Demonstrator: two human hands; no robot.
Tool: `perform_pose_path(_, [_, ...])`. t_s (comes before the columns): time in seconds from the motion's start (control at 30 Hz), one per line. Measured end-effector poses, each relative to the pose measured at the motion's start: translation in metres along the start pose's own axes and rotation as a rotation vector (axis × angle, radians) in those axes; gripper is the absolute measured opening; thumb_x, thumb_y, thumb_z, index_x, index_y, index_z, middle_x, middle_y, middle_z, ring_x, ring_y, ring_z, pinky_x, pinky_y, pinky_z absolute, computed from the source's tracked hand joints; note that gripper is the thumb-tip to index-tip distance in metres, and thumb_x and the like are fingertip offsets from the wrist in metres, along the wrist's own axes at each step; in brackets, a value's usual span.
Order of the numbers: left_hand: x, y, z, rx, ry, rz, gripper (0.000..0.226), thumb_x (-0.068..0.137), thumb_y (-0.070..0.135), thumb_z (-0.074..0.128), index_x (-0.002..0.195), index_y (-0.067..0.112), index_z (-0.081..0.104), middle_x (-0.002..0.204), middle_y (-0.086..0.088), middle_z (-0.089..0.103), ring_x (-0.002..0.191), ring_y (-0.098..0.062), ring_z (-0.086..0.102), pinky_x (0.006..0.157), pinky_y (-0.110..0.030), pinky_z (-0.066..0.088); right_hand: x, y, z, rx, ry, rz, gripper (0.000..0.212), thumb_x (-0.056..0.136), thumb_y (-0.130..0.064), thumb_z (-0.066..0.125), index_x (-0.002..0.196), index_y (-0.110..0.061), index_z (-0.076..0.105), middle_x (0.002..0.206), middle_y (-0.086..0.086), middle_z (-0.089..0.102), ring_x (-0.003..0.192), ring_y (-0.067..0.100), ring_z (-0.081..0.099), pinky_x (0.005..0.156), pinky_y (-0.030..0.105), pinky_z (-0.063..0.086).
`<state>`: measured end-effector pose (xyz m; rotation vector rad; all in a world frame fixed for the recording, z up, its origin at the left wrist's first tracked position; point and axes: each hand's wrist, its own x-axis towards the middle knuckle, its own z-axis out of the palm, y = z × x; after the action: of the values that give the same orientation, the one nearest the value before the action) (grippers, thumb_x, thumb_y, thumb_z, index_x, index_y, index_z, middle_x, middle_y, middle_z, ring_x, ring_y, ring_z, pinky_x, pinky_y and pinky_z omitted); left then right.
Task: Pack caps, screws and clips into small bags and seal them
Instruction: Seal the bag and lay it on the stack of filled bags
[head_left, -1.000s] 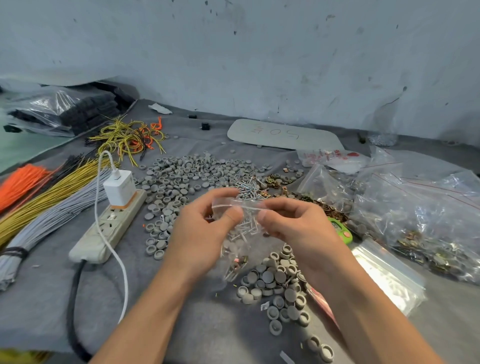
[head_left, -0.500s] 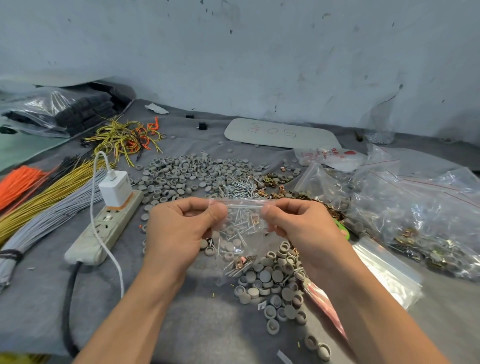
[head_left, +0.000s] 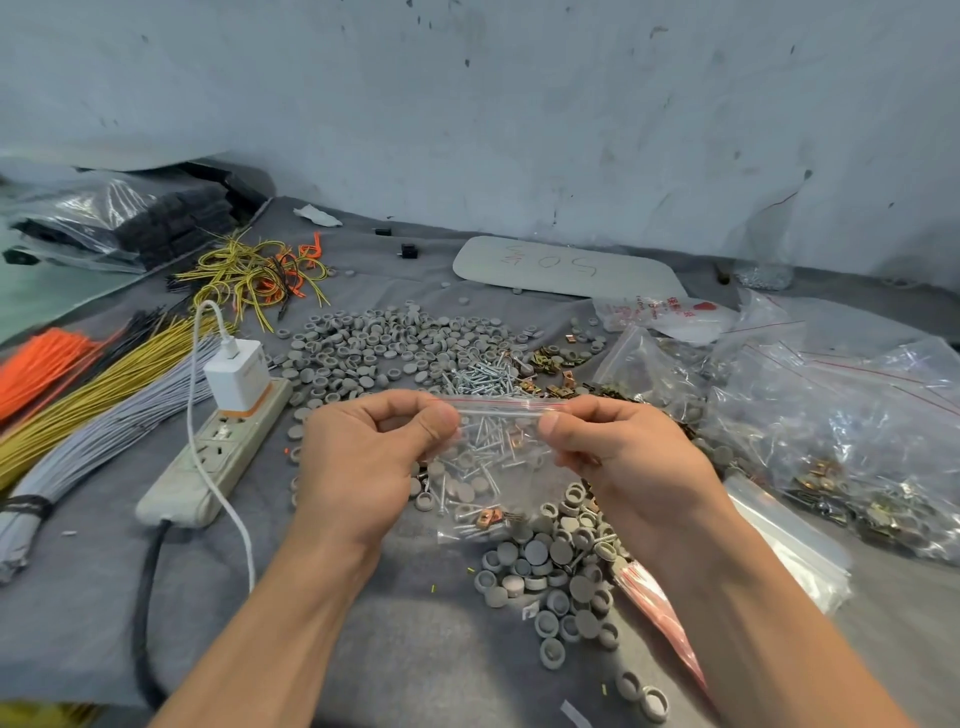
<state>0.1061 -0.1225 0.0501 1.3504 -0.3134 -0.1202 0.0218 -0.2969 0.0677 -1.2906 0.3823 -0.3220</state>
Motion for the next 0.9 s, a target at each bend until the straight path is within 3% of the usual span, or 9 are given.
perform_pose_path(0.17, [0.0, 0.0, -0.001, 0.02, -0.057, -0.049, 0.016, 0.063, 0.028, 0.083, 0.079, 0.025, 0.083, 0.079, -0.007, 0.079, 0.072, -0.016, 0.076, 0.066, -0.019, 0.058, 0.002, 0.005, 0.0, -0.131, 0.019, -0.012, 0.018, 0.085, 0.0, 0.077, 0.072, -0.012, 0.075, 0.073, 0.006, 0.067, 0.065, 0.012, 0.057, 0.065, 0.021, 0.051])
perform_pose_path(0.27, [0.0, -0.002, 0.0, 0.052, -0.057, -0.072, 0.015, 0.064, 0.027, 0.083, 0.079, 0.025, 0.083, 0.077, -0.009, 0.078, 0.07, -0.015, 0.074, 0.064, -0.019, 0.058, 0.002, 0.009, 0.002, -0.228, 0.0, -0.012, 0.006, 0.086, -0.006, 0.079, 0.081, -0.004, 0.079, 0.071, 0.007, 0.068, 0.068, 0.016, 0.057, 0.07, 0.026, 0.05])
perform_pose_path(0.37, [-0.001, -0.002, 0.0, 0.039, -0.04, -0.071, 0.015, 0.063, 0.028, 0.082, 0.078, 0.022, 0.083, 0.075, -0.01, 0.078, 0.068, -0.014, 0.073, 0.063, -0.018, 0.057, 0.002, 0.011, 0.002, -0.28, 0.002, -0.037, 0.009, 0.084, -0.009, 0.081, 0.08, -0.002, 0.079, 0.067, 0.009, 0.069, 0.068, 0.019, 0.057, 0.073, 0.031, 0.047])
perform_pose_path(0.43, [0.0, -0.003, 0.002, 0.016, -0.028, -0.066, 0.006, 0.07, 0.021, 0.083, 0.075, 0.021, 0.083, 0.074, -0.01, 0.077, 0.067, -0.014, 0.073, 0.062, -0.019, 0.057, 0.002, 0.01, 0.003, -0.277, 0.015, -0.051, 0.007, 0.082, -0.006, 0.081, 0.076, -0.005, 0.079, 0.067, 0.01, 0.069, 0.066, 0.019, 0.059, 0.077, 0.035, 0.047])
perform_pose_path(0.53, [0.001, -0.004, 0.004, 0.018, -0.013, -0.04, 0.016, 0.081, 0.007, 0.08, 0.074, 0.022, 0.083, 0.072, -0.009, 0.076, 0.065, -0.013, 0.072, 0.062, -0.019, 0.056, 0.004, 0.01, 0.005, -0.235, 0.007, -0.047, 0.016, 0.081, 0.0, 0.08, 0.069, -0.01, 0.079, 0.068, 0.011, 0.068, 0.064, 0.019, 0.059, 0.081, 0.038, 0.047])
perform_pose_path(0.63, [0.0, -0.004, 0.006, 0.05, -0.073, -0.048, 0.015, 0.082, 0.007, 0.08, 0.082, 0.021, 0.083, 0.076, -0.008, 0.077, 0.066, -0.01, 0.07, 0.059, -0.015, 0.052, 0.005, 0.011, 0.005, -0.229, -0.007, -0.056, 0.02, 0.082, 0.003, 0.078, 0.068, -0.011, 0.078, 0.066, 0.009, 0.066, 0.063, 0.018, 0.057, 0.076, 0.035, 0.047])
perform_pose_path(0.7, [-0.002, -0.005, 0.008, 0.072, -0.102, -0.049, 0.014, 0.079, 0.007, 0.082, 0.085, 0.02, 0.083, 0.079, -0.008, 0.078, 0.067, -0.011, 0.071, 0.058, -0.016, 0.052, 0.004, 0.013, 0.008, -0.239, -0.038, -0.054, 0.012, 0.083, 0.0, 0.078, 0.074, -0.008, 0.079, 0.064, 0.008, 0.066, 0.062, 0.016, 0.056, 0.072, 0.031, 0.045])
perform_pose_path(0.8, [-0.003, -0.006, 0.012, 0.073, -0.107, -0.033, 0.012, 0.078, 0.007, 0.083, 0.085, 0.017, 0.083, 0.082, -0.009, 0.079, 0.075, -0.019, 0.074, 0.069, -0.025, 0.06, 0.001, 0.015, 0.013, -0.234, -0.072, -0.077, 0.006, 0.085, -0.007, 0.08, 0.081, -0.012, 0.082, 0.066, 0.005, 0.066, 0.062, 0.013, 0.055, 0.066, 0.025, 0.047])
perform_pose_path(0.9, [-0.003, -0.005, 0.013, 0.057, -0.102, -0.026, 0.009, 0.079, 0.006, 0.082, 0.084, 0.014, 0.083, 0.083, -0.01, 0.079, 0.078, -0.023, 0.074, 0.073, -0.028, 0.06, 0.0, 0.014, 0.015, -0.219, -0.061, -0.118, 0.016, 0.085, -0.007, 0.08, 0.073, -0.018, 0.081, 0.064, 0.004, 0.063, 0.06, 0.013, 0.053, 0.062, 0.022, 0.047])
